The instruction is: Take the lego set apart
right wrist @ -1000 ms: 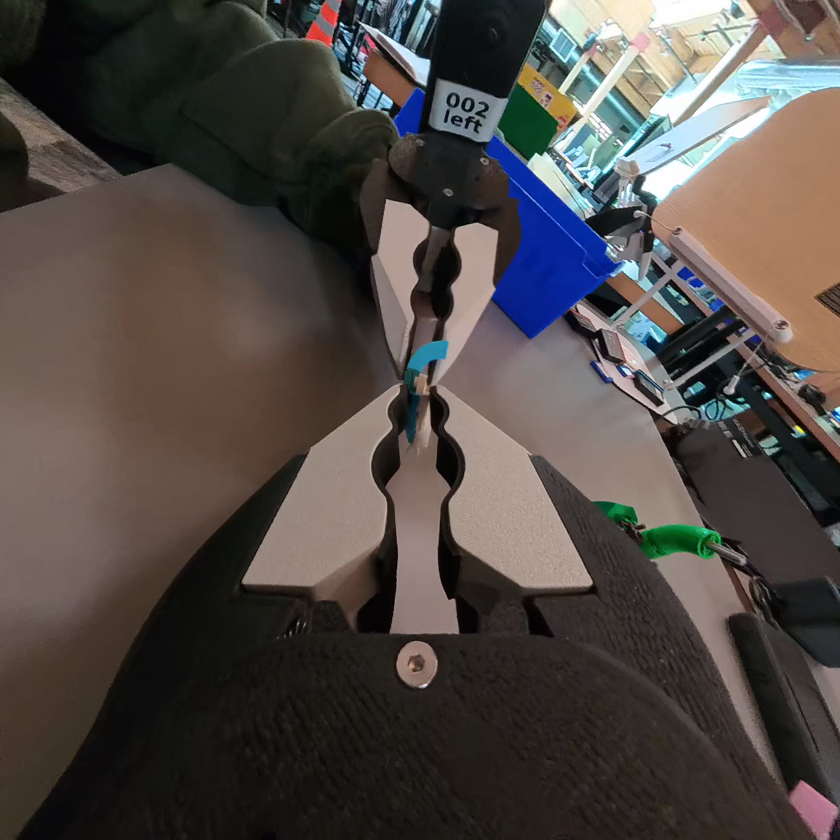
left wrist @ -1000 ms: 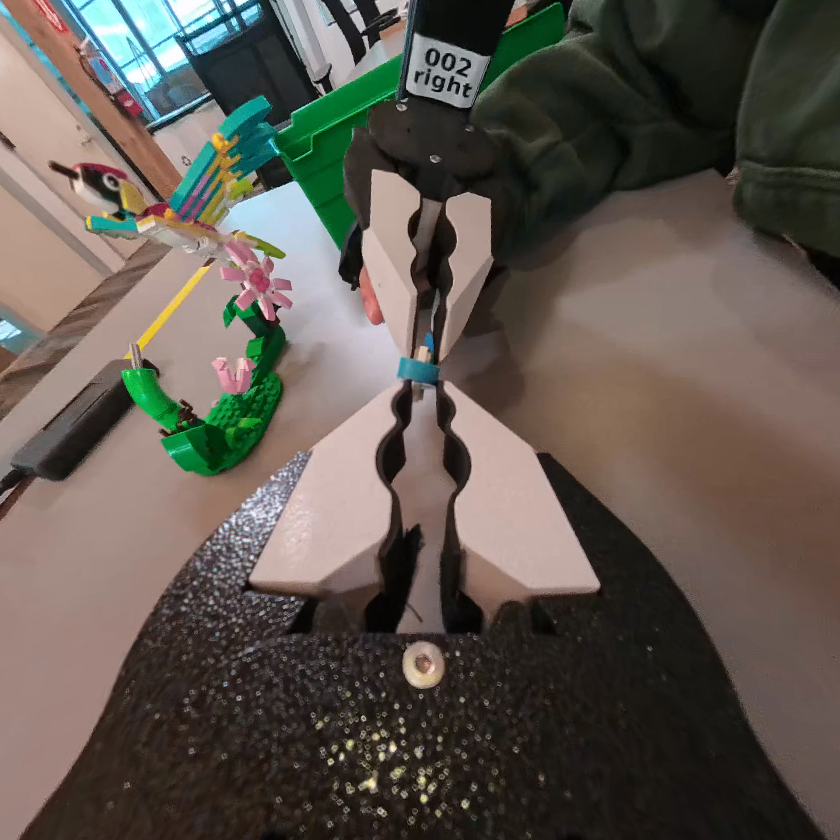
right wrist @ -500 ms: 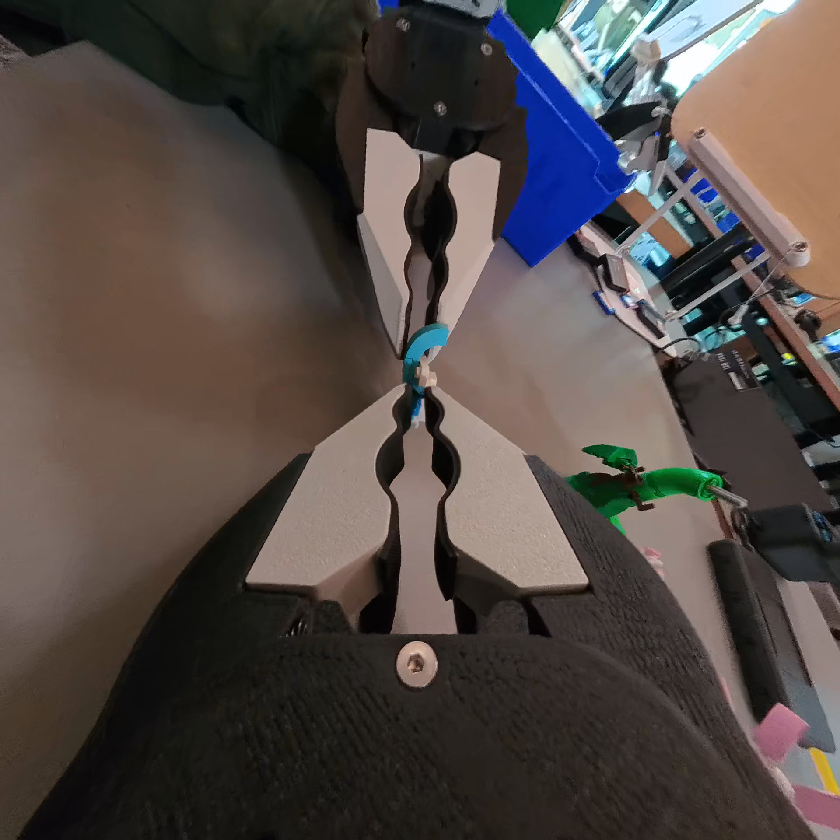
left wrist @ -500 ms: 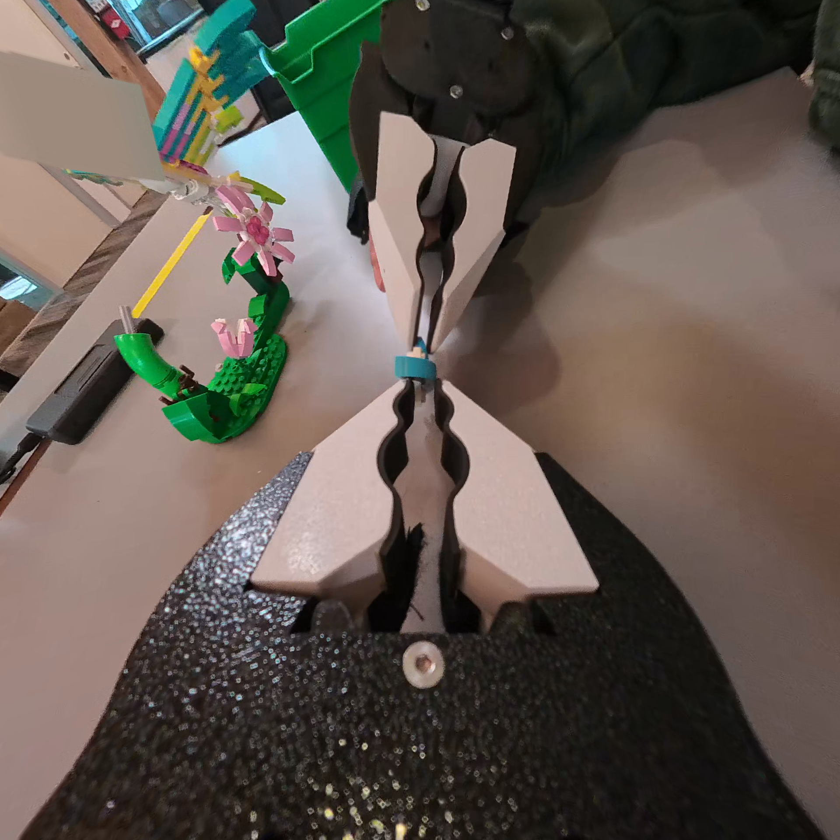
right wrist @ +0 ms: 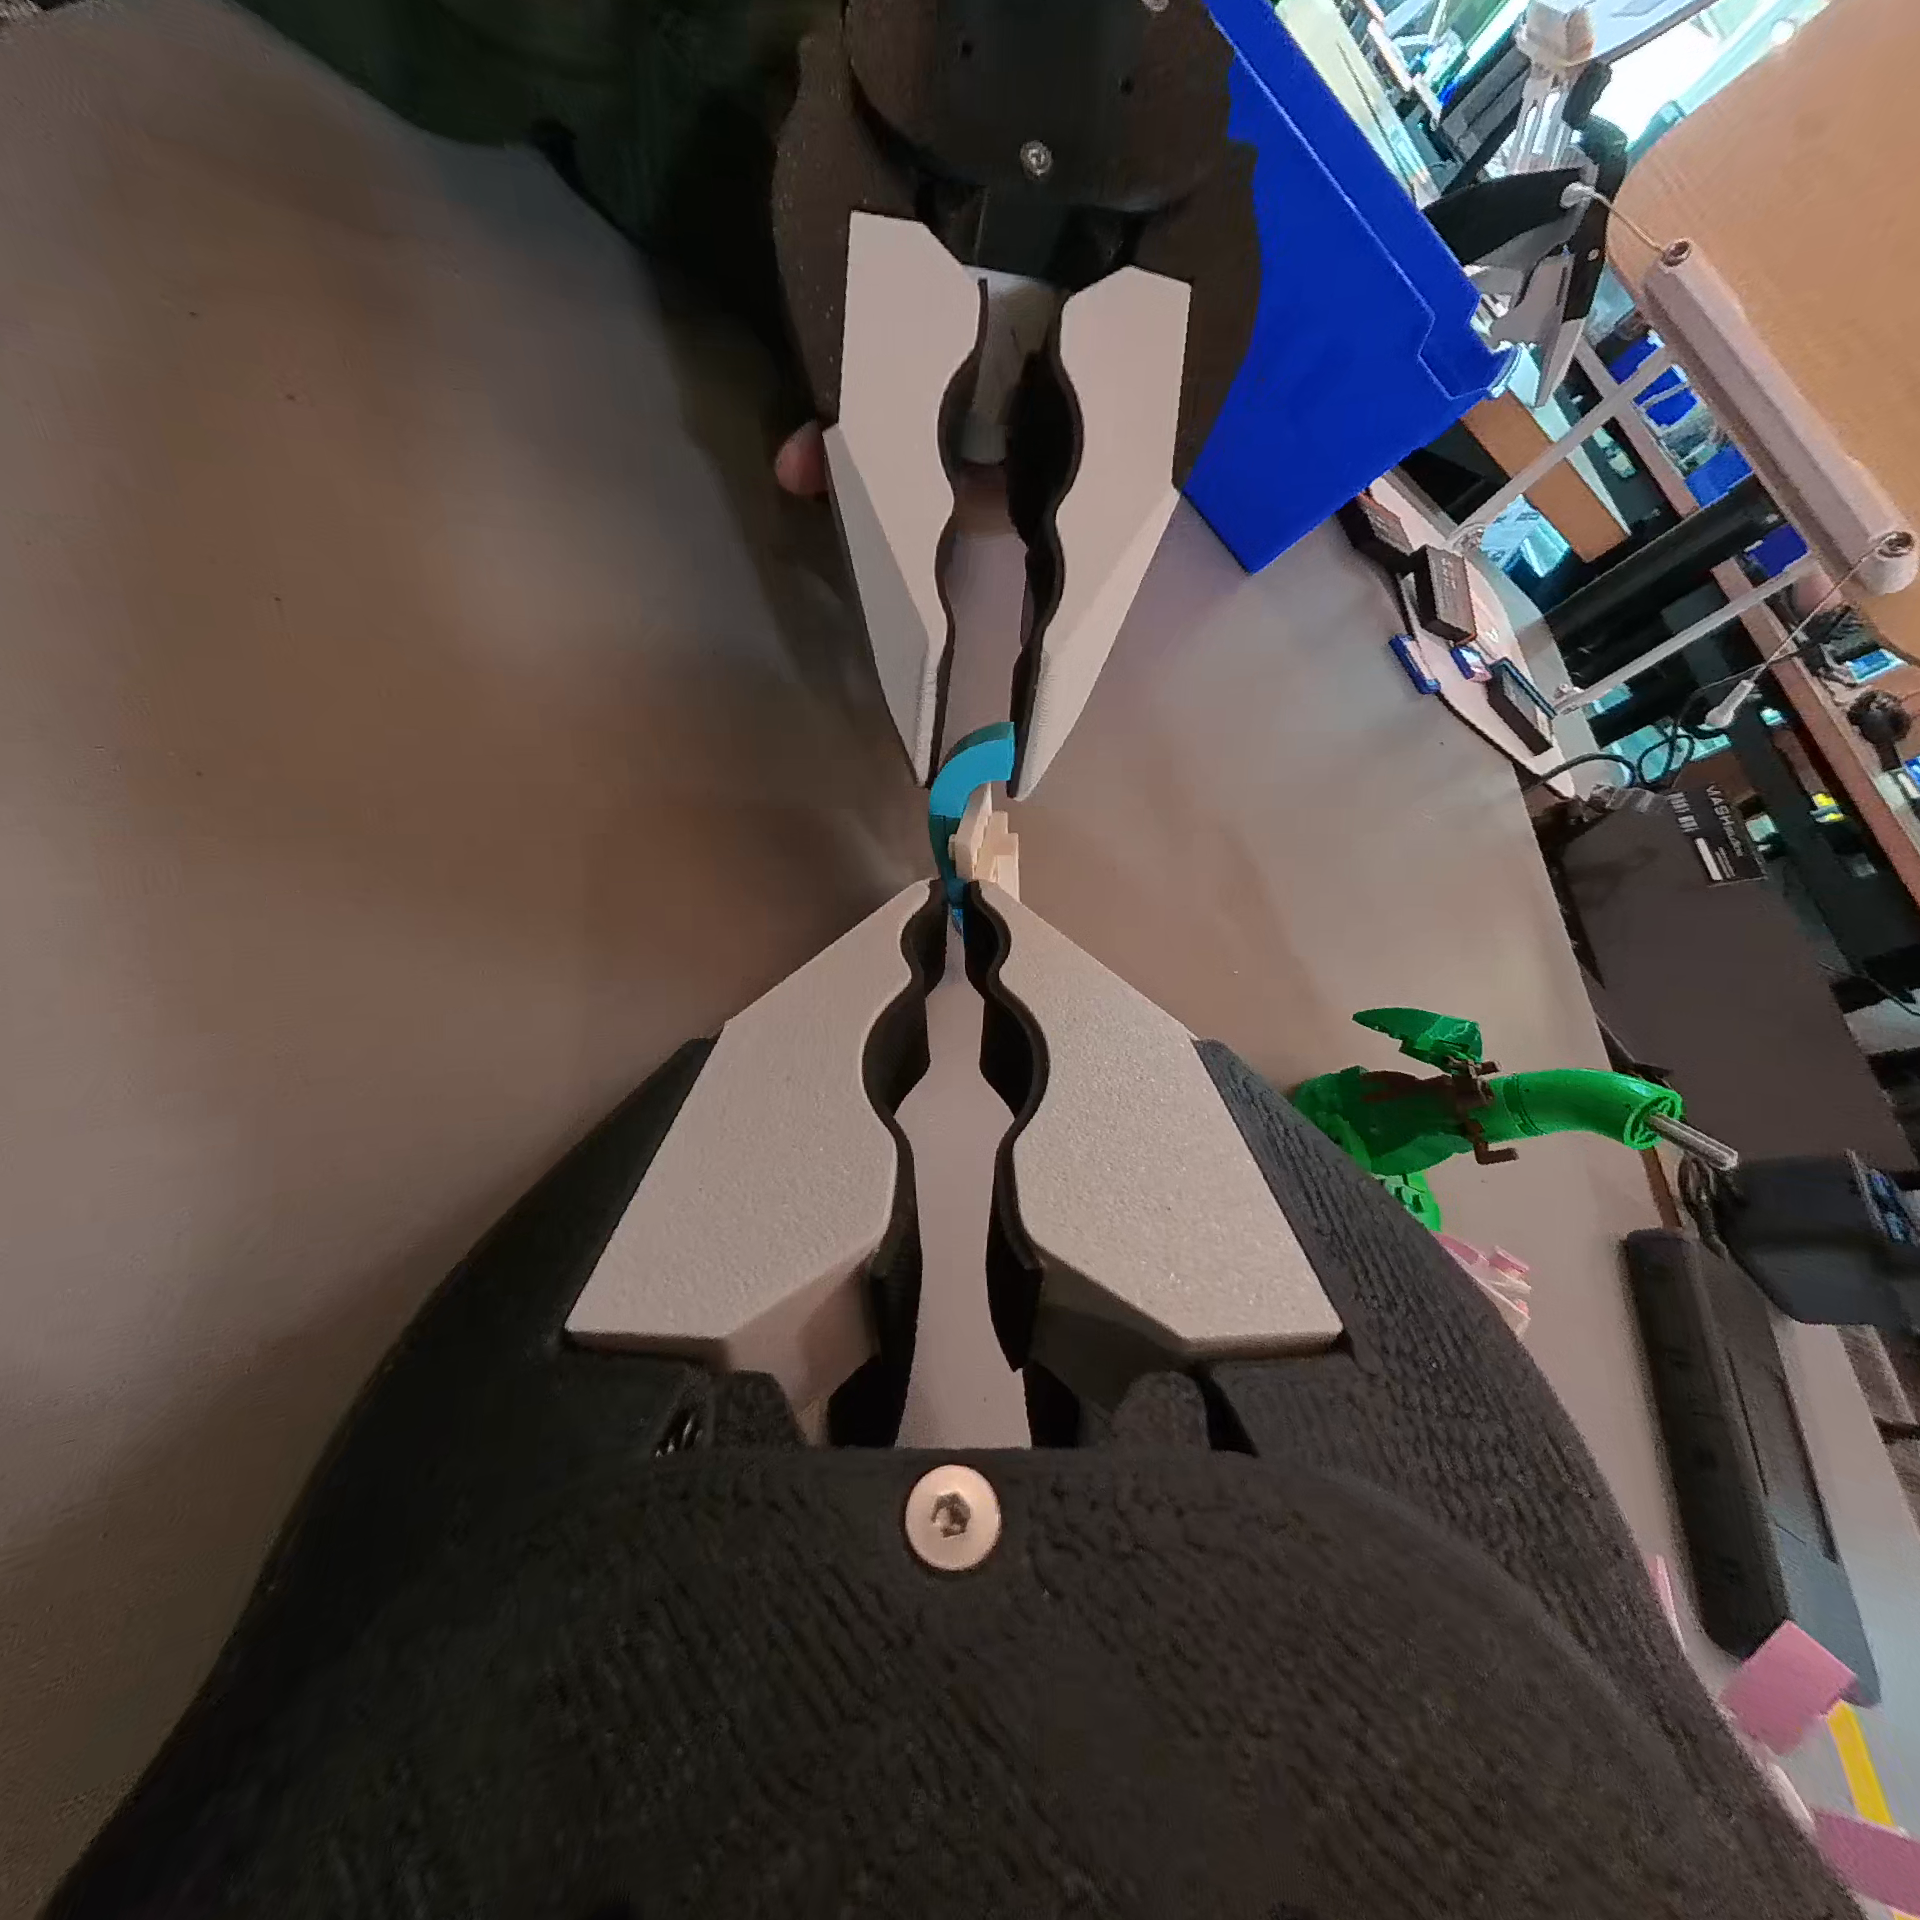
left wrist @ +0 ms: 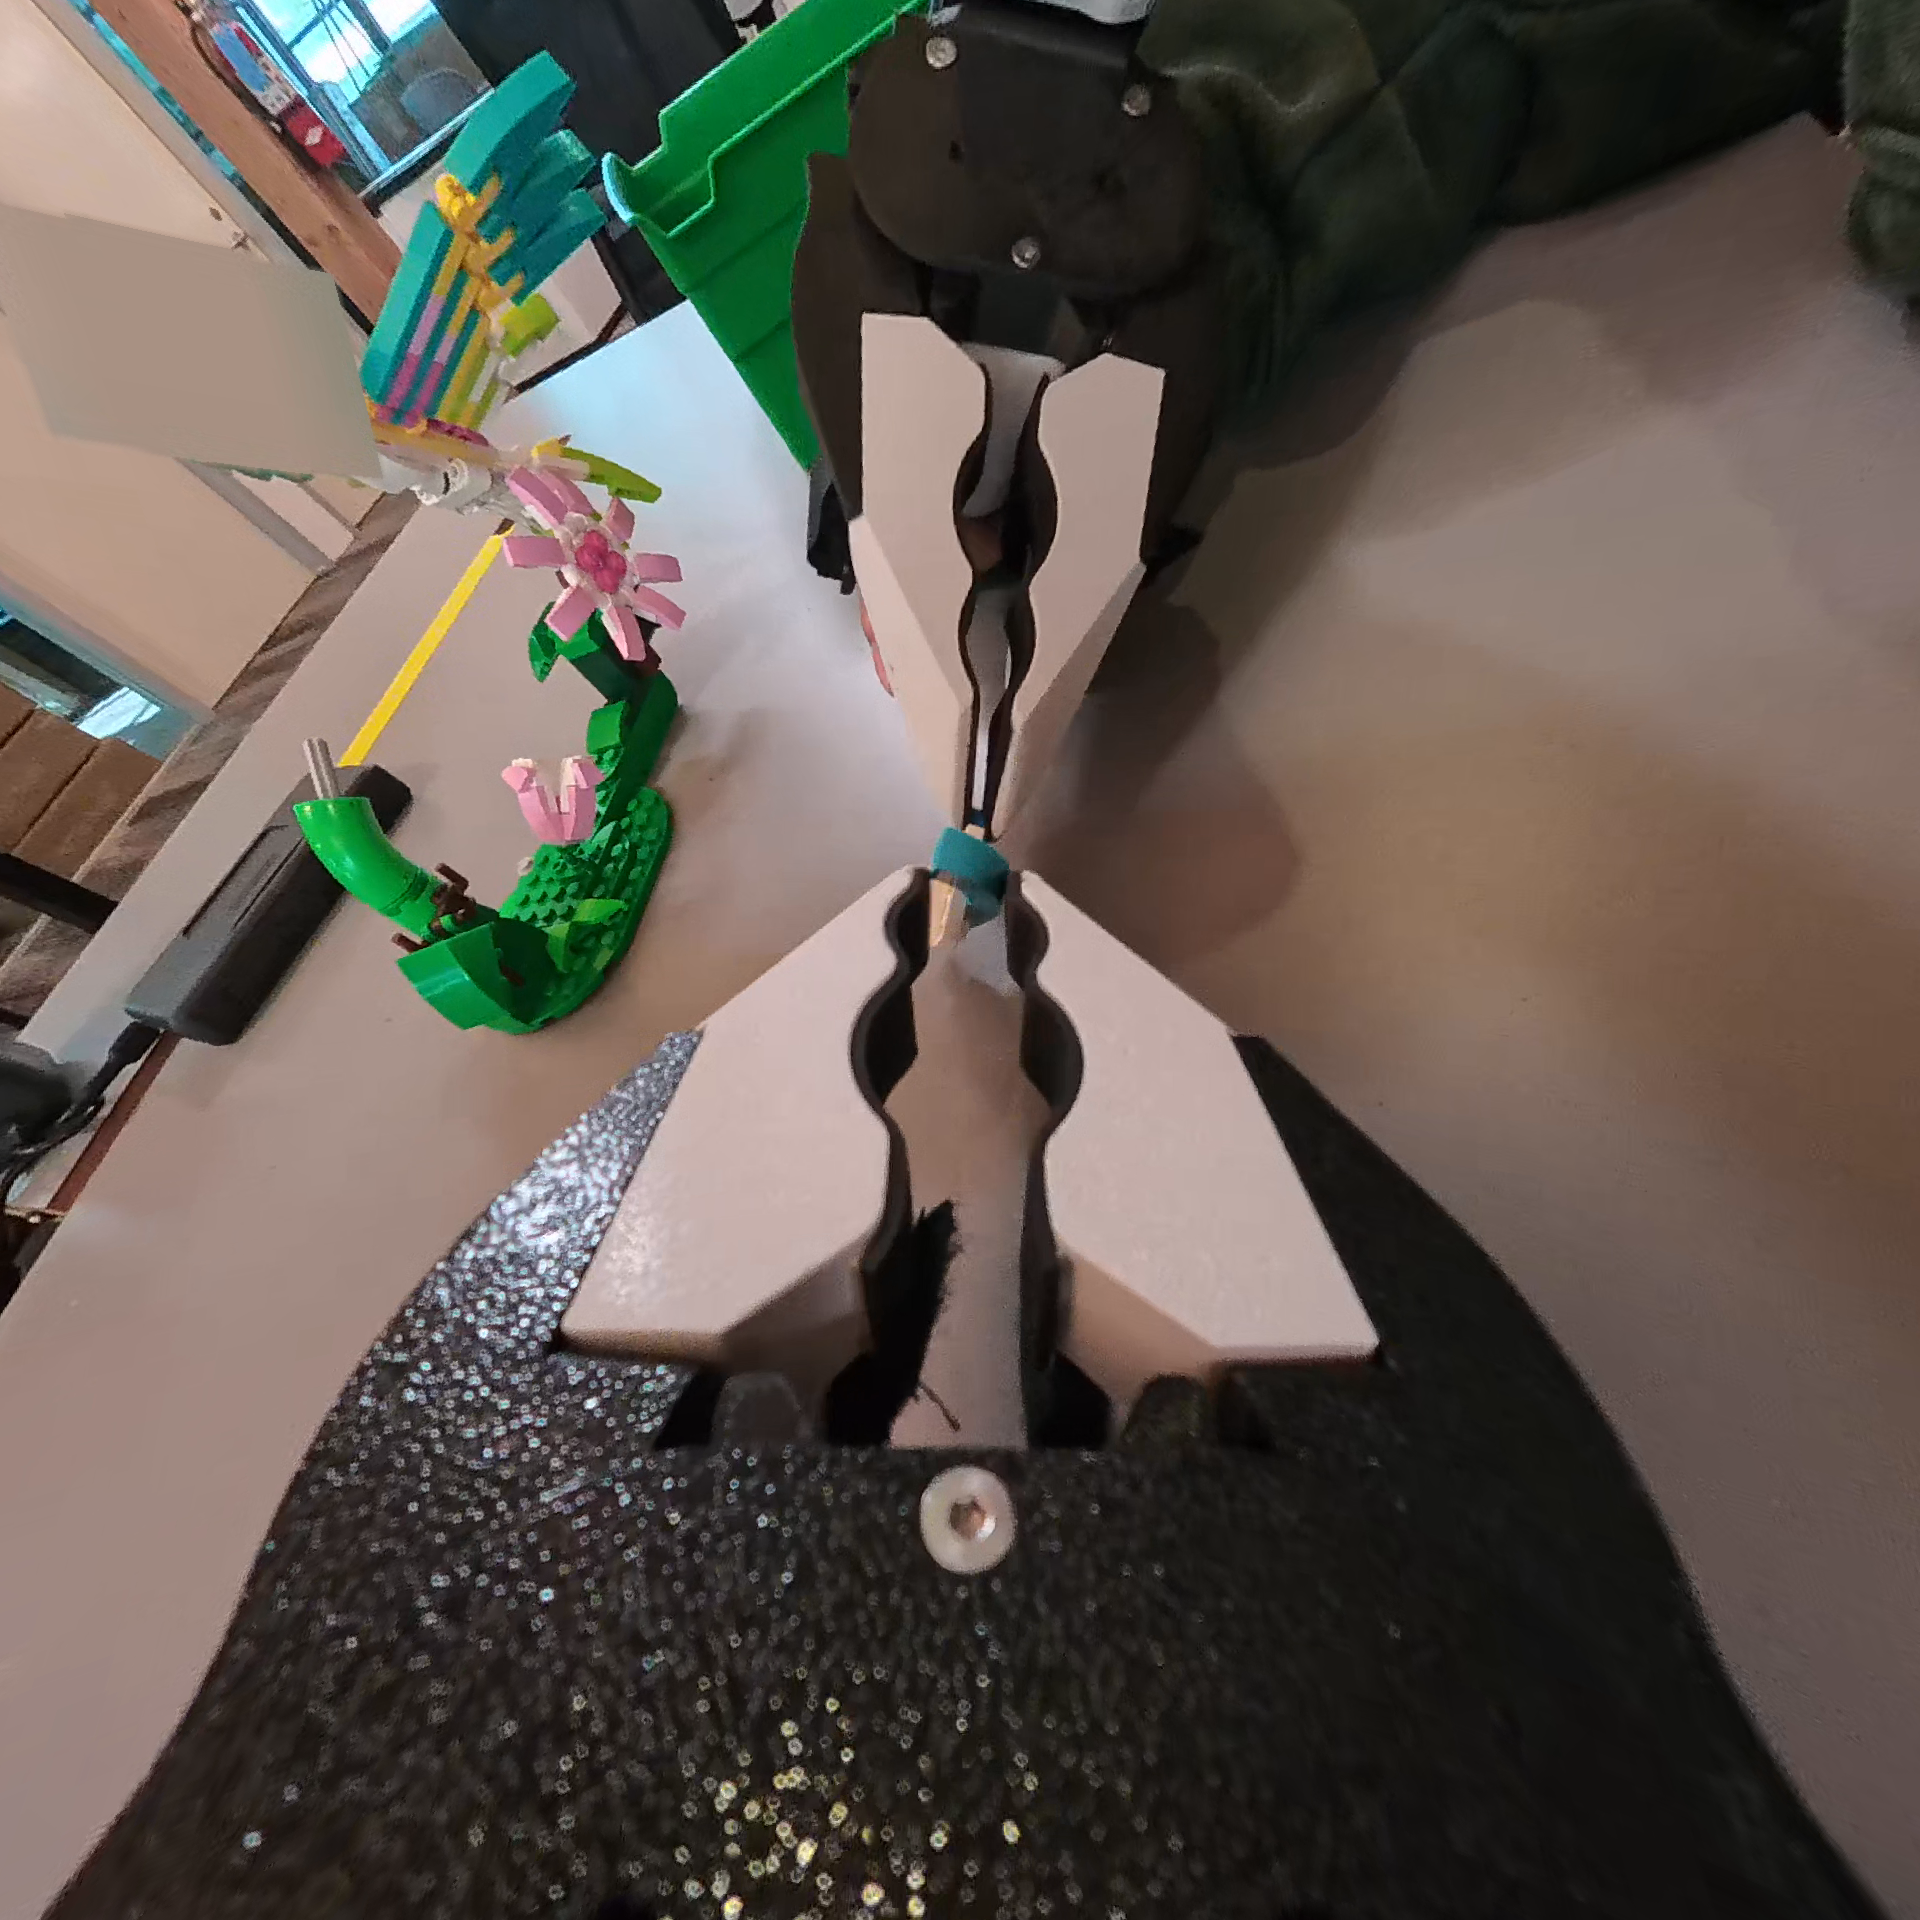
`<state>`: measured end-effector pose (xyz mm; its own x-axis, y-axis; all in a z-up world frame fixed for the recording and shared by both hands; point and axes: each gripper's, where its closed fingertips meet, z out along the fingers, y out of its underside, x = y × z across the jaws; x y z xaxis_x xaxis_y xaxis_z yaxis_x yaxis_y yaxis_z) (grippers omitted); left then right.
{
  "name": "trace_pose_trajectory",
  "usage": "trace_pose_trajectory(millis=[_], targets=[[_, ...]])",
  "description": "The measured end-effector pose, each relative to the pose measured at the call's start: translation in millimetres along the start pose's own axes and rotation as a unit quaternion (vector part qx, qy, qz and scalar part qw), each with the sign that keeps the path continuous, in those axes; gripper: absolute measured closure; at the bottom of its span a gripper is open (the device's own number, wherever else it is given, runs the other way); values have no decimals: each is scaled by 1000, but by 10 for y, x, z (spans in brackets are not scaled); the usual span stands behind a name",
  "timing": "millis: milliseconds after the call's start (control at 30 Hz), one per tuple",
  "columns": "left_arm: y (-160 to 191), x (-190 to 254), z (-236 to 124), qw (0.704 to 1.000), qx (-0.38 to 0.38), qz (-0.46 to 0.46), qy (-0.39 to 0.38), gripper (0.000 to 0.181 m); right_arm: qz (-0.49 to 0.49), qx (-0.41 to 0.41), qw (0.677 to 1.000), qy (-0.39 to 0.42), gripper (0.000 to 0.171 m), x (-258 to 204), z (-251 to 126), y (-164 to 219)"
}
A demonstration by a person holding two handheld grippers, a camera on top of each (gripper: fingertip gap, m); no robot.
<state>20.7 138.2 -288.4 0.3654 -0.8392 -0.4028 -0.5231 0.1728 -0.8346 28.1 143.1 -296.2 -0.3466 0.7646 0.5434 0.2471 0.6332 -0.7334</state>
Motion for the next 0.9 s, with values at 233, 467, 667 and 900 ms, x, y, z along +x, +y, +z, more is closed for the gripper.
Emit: trace_pose_trajectory(millis=[233, 467, 667, 900], targets=[[-33, -20, 2, 1000, 11, 7, -12, 159, -3, -2, 1000, 11, 171, 20, 3, 7], [10, -460, -51, 977, -4, -148, -151, 156, -140, -73, 971, 178, 171, 367, -60, 69], [-83, -530, 60, 966, 6, -173, -190, 168, -162, -123, 953, 225, 171, 504, -86, 162], [-11, -551, 157, 962, -31, -184, -200, 173, -168, -128, 949, 232, 171, 495, -79, 141]])
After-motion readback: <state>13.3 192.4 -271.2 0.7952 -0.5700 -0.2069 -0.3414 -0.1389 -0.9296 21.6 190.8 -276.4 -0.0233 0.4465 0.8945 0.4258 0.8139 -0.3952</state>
